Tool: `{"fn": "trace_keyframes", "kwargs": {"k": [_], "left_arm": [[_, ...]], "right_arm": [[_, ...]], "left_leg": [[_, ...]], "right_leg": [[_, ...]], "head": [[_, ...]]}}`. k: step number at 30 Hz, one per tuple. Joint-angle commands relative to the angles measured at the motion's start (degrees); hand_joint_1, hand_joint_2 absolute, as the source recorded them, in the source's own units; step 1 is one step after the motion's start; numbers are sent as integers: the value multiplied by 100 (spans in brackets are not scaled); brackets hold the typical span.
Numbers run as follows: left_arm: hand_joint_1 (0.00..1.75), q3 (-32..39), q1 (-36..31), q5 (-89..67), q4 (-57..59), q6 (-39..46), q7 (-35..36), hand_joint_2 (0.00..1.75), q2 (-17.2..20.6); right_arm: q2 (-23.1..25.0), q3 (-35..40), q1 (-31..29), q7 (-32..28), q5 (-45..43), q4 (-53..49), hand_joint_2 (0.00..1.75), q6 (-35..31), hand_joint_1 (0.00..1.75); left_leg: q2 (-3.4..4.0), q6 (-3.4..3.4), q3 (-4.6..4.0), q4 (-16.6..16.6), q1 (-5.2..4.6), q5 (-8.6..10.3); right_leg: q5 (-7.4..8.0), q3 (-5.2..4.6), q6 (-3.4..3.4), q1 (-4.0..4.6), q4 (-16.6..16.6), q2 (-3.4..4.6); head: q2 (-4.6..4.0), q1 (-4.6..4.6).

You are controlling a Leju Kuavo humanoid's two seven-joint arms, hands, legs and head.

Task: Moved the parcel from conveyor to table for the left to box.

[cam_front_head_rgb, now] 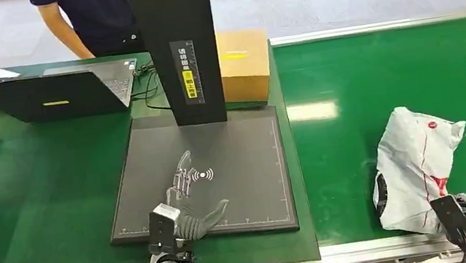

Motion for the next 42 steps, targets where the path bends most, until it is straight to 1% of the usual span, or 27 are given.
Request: {"fn": "trace_keyframes", "kwargs": {"k": [1, 3, 5, 8, 9, 10, 11, 13, 16, 17, 19, 20, 21, 22, 23, 25, 26, 27, 28, 31, 32, 34, 35, 39, 40, 41, 42], "left_arm": [[0, 404, -214, 68, 123, 133, -107, 175, -238], [0, 481, -181, 43, 56, 173, -120, 175, -234], [0, 551, -157, 42, 48, 147, -126, 175, -229], [0, 651, -127, 9, 54, 131, -168, 175, -250], [0, 669, -114, -16, 35, 116, -182, 175, -254], [0, 682, -105, -33, 12, 102, -187, 175, -258], [0, 688, -102, -44, -7, 88, -188, 175, -260], [0, 683, -106, -81, -38, 62, -180, 175, -262], [0, 684, -90, -89, -58, 52, -173, 175, -262], [0, 678, -83, -97, -57, 53, -168, 175, -258], [0, 660, -58, -108, -58, 54, -165, 175, -242], [0, 651, -52, -110, -54, 50, -165, 175, -239], [0, 623, -48, -113, -47, 38, -163, 175, -229], [0, 603, -48, -115, -31, 38, -163, 175, -221], [0, 591, -48, -115, -19, 39, -163, 175, -216], [0, 549, -14, -110, -8, 52, -170, 175, -202], [0, 525, 12, -108, -5, 58, -176, 175, -195], [0, 507, 39, -104, 0, 78, -183, 175, -194], [0, 474, 60, -99, 16, 93, -189, 175, -185], [0, 404, 74, -55, 97, 168, -235, 175, -187], [0, 395, 75, -54, 101, 166, -235, 175, -190], [0, 351, 62, 15, 91, 188, -260, 175, -196], [0, 351, 62, 15, 91, 188, -260, 175, -196], [0, 239, 51, 57, 41, 227, -240, 175, -174], [0, 227, 40, 77, 39, 243, -226, 175, -170], [0, 216, 34, 86, 41, 250, -219, 175, -163], [0, 205, 29, 97, 43, 266, -209, 175, -156]], "right_arm": [[158, 1002, -369, -299, -770, -610, 175, -815, 175], [253, 1399, -389, -584, -870, -1086, 175, -956, 175], [319, 1833, -488, -490, -835, -1463, 175, -1090, 175], [313, 2333, -667, -432, -909, -1726, 175, -1278, 173], [335, 2474, -697, -515, -970, -1826, 175, -1352, 175], [382, 2616, -698, -533, -1008, -1967, 175, -1396, 173], [430, 2758, -678, -532, -1006, -2134, 175, -1423, 175], [504, 3071, -603, -529, -1032, -2436, 175, -1515, 175], [583, 3495, -654, -577, -1007, -2571, 175, -1499, 173], [542, 3734, -706, -563, -984, -2551, 175, -1536, 169], [583, 4184, -850, -602, -912, -2515, 175, -1478, 168], [614, 4363, -889, -643, -822, -2515, 175, -1498, 168], [610, 4693, -914, -666, -785, -2535, 175, -1470, 168], [632, 4957, -930, -643, -628, -2523, 175, -1463, 168], [672, 5143, -935, -617, -498, -2508, 175, -1485, 166], [702, 5576, -941, -568, -284, -2429, 175, -1495, 171], [722, 5728, -930, -557, -197, -2393, 175, -1533, 169], [746, 5880, -922, -549, -180, -2372, 175, -1548, 173], [762, 6062, -916, -549, -169, -2344, 175, -1523, 171], [838, 6483, -877, -517, -144, -2345, 175, -1460, 171], [856, 6513, -872, -492, -110, -2336, 175, -1468, 175], [864, 6710, -957, -414, -35, -2173, 175, -1401, 173], [864, 6710, -957, -414, -35, -2173, 175, -1401, 175], [788, 6961, -1257, -494, -169, -1469, 175, -1148, 173], [743, 7077, -1355, -383, -16, -1214, 175, -1057, 168], [759, 7074, -1392, -438, -14, -1042, 175, -1087, 168], [753, 7119, -1447, -278, 275, -875, 175, -1242, 145]], "left_leg": [[32, -4, -12, 2, 1, 3], [32, -4, -15, 3, 1, 3], [34, -4, -15, 6, 1, 0], [64, -8, -18, 4, 1, 0], [51, -7, -17, 4, 1, 1], [37, -6, -17, 4, -1, 2], [46, -8, -20, 6, 2, 2], [39, -8, -19, 4, 2, 4], [33, -7, -17, 4, 2, 2], [40, -9, -15, 1, 5, 3], [36, -6, -19, 4, 2, 2], [49, -8, -18, 2, 4, 2], [53, -9, -17, 1, 6, 3], [43, -7, -22, 2, 4, 3], [50, -8, -20, 1, 5, 3], [37, -8, -20, 0, 5, 4], [35, -8, -16, -2, 6, 3], [40, -10, -13, -6, 8, 4], [31, -8, -13, -4, 6, 3], [23, -7, -13, -4, 5, 2], [20, -6, -13, -4, 5, 2], [16, -6, -17, -5, 4, 4], [22, -7, -14, -7, 6, 3], [20, -7, -18, -8, 6, 8], [16, -6, -19, -6, 6, 6], [23, -7, -14, -15, 8, 13], [22, -6, -12, -20, 9, 16]], "right_leg": [[12, -24, -15, 3, 4, 28], [11, -27, -15, 3, 6, 28], [8, -27, -9, 2, 13, 31], [16, -41, -19, 3, 18, 59], [13, -37, -16, 3, 19, 47], [8, -34, -11, 0, 20, 33], [11, -41, -16, 3, 21, 41], [10, -37, -18, 4, 18, 34], [6, -33, -14, 3, 20, 28], [8, -33, -19, 7, 16, 34], [6, -36, -13, 3, 21, 31], [10, -38, -18, 5, 20, 44], [13, -38, -22, 8, 18, 47], [10, -39, -15, 5, 19, 38], [12, -40, -17, 6, 19, 45], [8, -35, -17, 7, 18, 32], [7, -31, -15, 7, 17, 31], [10, -30, -21, 10, 12, 35], [5, -27, -15, 7, 13, 27], [1, -23, -14, 6, 14, 19], [-2, -22, -14, 5, 15, 16], [-2, -24, -15, 5, 14, 11], [0, -22, -19, 7, 11, 16], [4, -25, -20, 8, 8, 14], [2, -24, -15, 6, 10, 11], [11, -20, -24, 10, -2, 16], [15, -17, -26, 11, -7, 15]], "head": [[0, -2], [0, -2], [0, 0], [0, 0], [0, 0], [0, -2], [0, 0], [0, 0], [0, 0], [0, -2], [0, 0], [0, 0], [0, 0], [0, 0], [0, 0], [0, 0], [0, 0], [0, -2], [0, 0], [0, 0], [0, -2], [0, 0], [0, 0], [0, 0], [0, -2], [0, 0], [0, 0]]}}
